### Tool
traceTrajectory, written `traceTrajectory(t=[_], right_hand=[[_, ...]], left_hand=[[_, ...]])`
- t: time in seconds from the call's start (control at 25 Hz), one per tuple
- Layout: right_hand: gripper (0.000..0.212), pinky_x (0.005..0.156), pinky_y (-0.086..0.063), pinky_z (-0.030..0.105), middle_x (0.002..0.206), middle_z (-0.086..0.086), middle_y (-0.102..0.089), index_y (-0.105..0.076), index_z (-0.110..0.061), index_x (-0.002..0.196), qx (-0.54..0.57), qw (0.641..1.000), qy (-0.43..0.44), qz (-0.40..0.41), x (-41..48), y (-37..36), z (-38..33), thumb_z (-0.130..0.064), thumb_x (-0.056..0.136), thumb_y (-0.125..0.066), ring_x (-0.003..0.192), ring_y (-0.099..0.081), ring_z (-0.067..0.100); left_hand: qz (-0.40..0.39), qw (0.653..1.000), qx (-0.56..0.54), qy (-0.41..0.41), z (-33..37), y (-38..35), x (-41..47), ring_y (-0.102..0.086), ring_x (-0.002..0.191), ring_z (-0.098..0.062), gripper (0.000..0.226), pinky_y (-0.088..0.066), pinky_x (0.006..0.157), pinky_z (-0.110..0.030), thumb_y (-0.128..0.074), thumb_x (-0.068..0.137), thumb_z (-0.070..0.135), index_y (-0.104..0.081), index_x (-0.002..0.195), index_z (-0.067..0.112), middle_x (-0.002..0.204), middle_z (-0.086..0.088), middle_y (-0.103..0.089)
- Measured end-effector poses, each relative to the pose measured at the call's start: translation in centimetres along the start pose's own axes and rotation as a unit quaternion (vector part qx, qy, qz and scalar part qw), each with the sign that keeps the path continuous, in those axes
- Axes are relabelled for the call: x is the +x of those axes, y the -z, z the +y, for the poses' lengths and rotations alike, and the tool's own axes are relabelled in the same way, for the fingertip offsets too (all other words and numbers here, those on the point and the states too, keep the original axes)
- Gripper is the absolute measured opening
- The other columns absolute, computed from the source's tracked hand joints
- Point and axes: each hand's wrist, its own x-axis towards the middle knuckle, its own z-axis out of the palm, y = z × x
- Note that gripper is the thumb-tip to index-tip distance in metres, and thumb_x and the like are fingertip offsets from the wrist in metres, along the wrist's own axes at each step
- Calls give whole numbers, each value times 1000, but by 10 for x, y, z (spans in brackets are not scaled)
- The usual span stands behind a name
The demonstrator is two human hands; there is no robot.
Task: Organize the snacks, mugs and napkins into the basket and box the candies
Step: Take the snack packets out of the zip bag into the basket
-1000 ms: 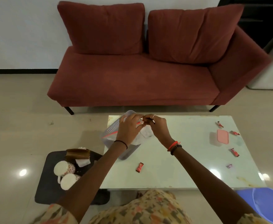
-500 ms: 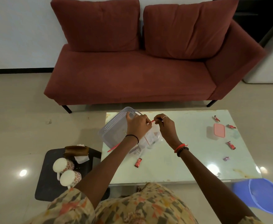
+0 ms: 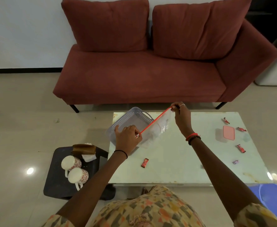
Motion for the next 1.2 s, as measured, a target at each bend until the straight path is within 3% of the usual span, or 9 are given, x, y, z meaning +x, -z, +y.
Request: traceTrajectory(t=[0.12,0.32,0.44,0.56,0.72,0.8,1.0,1.12,1.2], right_hand=[[20,83,-53,39,98,19,-66,-61,0,97,22,1000,-4,20,9,8,-5,2,95,-42,85,-60,19],[19,72,-48,19,93,10,-64,-62,-3,97,7,999,45,-10,6,13,-15,0,95,-44,80,-58,12],[19,71,-46,14,91,2,-62,-63,-3,96,-6,996,88,-33,4,19,-19,0,95,-45,80,-60,12],[18,70,-43,9,92,3,-61,-63,-2,96,-37,990,122,-64,3,22,-23,2,94,-46,81,-60,13],[17,75,-47,20,95,13,-65,-64,-1,96,-38,987,140,-68,4,23,-25,2,93,-47,83,-61,16],[17,75,-47,17,95,13,-66,-64,-1,96,-33,986,150,-70,5,25,-24,2,93,-47,82,-62,17],[18,77,-48,25,95,12,-66,-65,-1,96,-75,985,129,-86,11,21,-16,2,92,-48,88,-64,26],[16,75,-44,24,96,15,-69,-68,-3,98,-163,951,246,-93,-4,8,-19,1,90,-55,88,-63,27],[18,73,-44,22,99,13,-70,-68,-7,103,-219,901,295,-228,-24,-13,-18,-2,90,-56,89,-66,25]], left_hand=[[8,1000,6,14,-11,5,-9,-60,97,-13,27,-24,112,-51,-56,84,44,-60,93,20,93,2,-69],[-79,996,17,33,-21,10,-14,-61,91,-15,25,-30,109,-49,-57,83,44,-64,84,20,84,3,-70],[-114,987,-116,5,-15,19,-2,-64,101,-16,29,-48,99,-37,-58,86,40,-66,104,19,106,-1,-71],[-145,961,-235,-24,11,28,19,-62,112,-20,34,-47,102,-32,-55,91,28,-60,120,12,122,-7,-66],[-152,969,-188,-47,37,31,47,-64,102,-23,27,-50,97,-37,-51,92,19,-66,113,11,115,-10,-68],[-151,972,-176,-47,41,28,55,-66,92,-26,22,-53,90,-37,-53,91,18,-69,103,8,109,-11,-70],[-88,980,-179,4,36,20,67,-64,68,-22,15,-56,71,-36,-57,87,17,-66,87,5,85,-16,-72],[-68,976,-205,19,31,14,64,-67,69,-24,10,-60,69,-35,-57,89,15,-63,87,7,82,-15,-71],[-58,974,-217,31,26,7,55,-66,66,-19,8,-59,65,-26,-58,89,15,-62,85,10,76,-9,-67]])
